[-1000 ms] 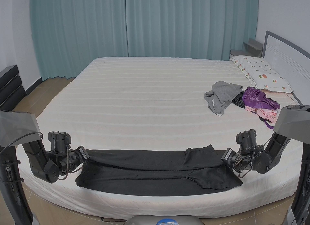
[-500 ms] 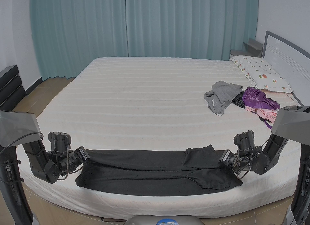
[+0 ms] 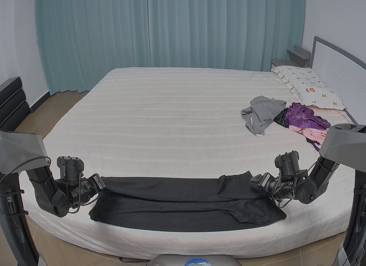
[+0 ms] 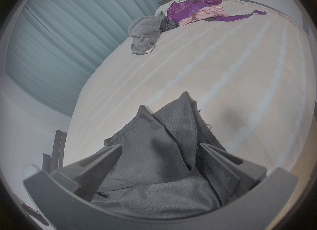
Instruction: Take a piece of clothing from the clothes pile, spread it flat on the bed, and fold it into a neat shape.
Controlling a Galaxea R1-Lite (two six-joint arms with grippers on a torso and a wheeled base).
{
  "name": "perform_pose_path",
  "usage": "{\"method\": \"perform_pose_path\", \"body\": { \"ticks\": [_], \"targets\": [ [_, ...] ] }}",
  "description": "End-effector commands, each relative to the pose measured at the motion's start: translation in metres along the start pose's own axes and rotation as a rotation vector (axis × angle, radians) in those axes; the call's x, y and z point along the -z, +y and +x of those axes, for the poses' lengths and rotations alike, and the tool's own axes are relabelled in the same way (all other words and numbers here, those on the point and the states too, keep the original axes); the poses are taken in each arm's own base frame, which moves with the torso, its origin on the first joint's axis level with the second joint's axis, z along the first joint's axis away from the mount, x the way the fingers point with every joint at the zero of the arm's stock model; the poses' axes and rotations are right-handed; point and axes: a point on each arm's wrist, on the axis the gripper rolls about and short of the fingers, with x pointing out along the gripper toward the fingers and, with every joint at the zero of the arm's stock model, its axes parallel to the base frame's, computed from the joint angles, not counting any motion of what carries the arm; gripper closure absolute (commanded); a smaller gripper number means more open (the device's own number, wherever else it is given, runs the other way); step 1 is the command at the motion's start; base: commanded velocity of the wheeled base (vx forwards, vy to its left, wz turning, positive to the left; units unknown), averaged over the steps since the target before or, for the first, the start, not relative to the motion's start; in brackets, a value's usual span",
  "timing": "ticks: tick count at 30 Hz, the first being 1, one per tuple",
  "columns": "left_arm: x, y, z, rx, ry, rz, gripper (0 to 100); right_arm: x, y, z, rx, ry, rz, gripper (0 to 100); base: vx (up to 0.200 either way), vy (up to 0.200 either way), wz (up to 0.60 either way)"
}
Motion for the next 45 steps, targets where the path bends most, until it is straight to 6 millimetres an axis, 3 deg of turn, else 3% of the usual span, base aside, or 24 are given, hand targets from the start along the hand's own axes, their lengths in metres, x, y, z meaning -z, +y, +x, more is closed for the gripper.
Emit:
{"method": "perform_pose_path", "body": {
  "ticks": [1, 14, 22, 29, 31, 34, 45],
  "targets": [
    [0.0, 0.0, 0.0, 0.0, -0.001, -0.002, 100, 0.0, 0.0, 0.002, 0.002, -0.001, -0.003, 100, 0.0, 0.0, 0.0],
    [-0.002, -0.001, -0.004, 0.005, -0.008, 0.0, 100, -0.004, 0.001, -0.005, 0.003, -0.008, -0.009, 100, 0.0, 0.0, 0.0],
    [-0.005, -0.003, -0.003, 0.014, -0.021, -0.001, 100, -0.017, 0.006, -0.014, -0.029, -0.05, 0.008, 100, 0.0, 0.0, 0.0],
    [-0.028, -0.01, 0.008, 0.047, -0.101, -0.016, 100, -0.043, 0.018, -0.007, -0.078, -0.126, 0.042, 100, 0.0, 0.0, 0.0],
    [-0.048, -0.019, 0.015, 0.089, -0.171, -0.05, 100, -0.059, 0.027, 0.0, -0.114, -0.174, 0.058, 100, 0.0, 0.0, 0.0],
    [-0.063, -0.025, 0.019, 0.118, -0.219, -0.086, 100, -0.068, 0.034, 0.007, -0.137, -0.202, 0.062, 100, 0.0, 0.0, 0.0],
    [-0.061, -0.021, 0.032, 0.102, -0.206, -0.093, 100, -0.076, 0.041, 0.014, -0.15, -0.225, 0.062, 100, 0.0, 0.0, 0.0]
  ]
}}
